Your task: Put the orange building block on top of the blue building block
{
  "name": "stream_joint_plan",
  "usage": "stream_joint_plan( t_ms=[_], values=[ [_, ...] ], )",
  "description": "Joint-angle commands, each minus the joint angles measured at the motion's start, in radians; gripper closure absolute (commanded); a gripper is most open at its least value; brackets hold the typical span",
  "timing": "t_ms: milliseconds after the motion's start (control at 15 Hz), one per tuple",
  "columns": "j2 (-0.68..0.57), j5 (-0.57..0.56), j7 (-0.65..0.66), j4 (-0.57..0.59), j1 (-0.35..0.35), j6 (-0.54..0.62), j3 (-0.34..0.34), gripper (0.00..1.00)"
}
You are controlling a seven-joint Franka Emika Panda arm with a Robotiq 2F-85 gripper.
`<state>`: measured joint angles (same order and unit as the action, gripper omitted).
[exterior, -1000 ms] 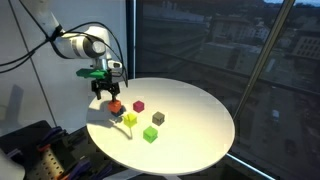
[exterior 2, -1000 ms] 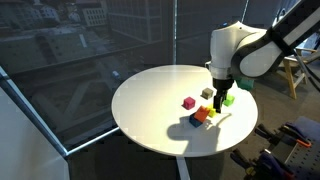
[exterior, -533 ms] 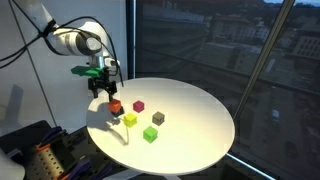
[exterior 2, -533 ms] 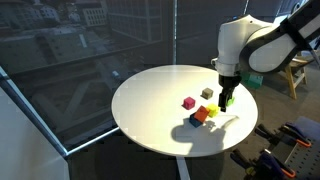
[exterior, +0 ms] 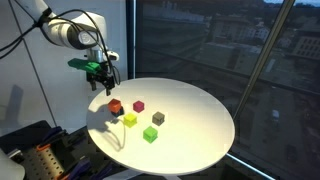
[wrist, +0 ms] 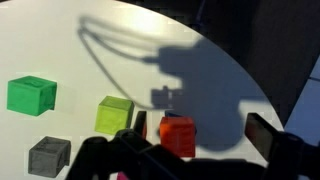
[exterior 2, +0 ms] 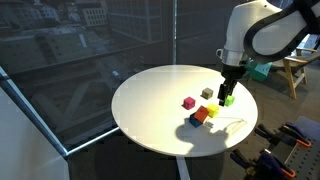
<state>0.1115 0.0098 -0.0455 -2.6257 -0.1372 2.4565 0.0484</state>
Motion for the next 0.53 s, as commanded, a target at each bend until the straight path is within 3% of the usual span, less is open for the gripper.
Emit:
stream_joint_plan(
  t_ms=[0,467],
  values=[
    [0.076,0.049,-0.002,-0.036,0.012,0.016,0.010,0.00],
    [0.147,0.044,0.039,-0.050,0.017,0.010,0.013,0.00]
  ],
)
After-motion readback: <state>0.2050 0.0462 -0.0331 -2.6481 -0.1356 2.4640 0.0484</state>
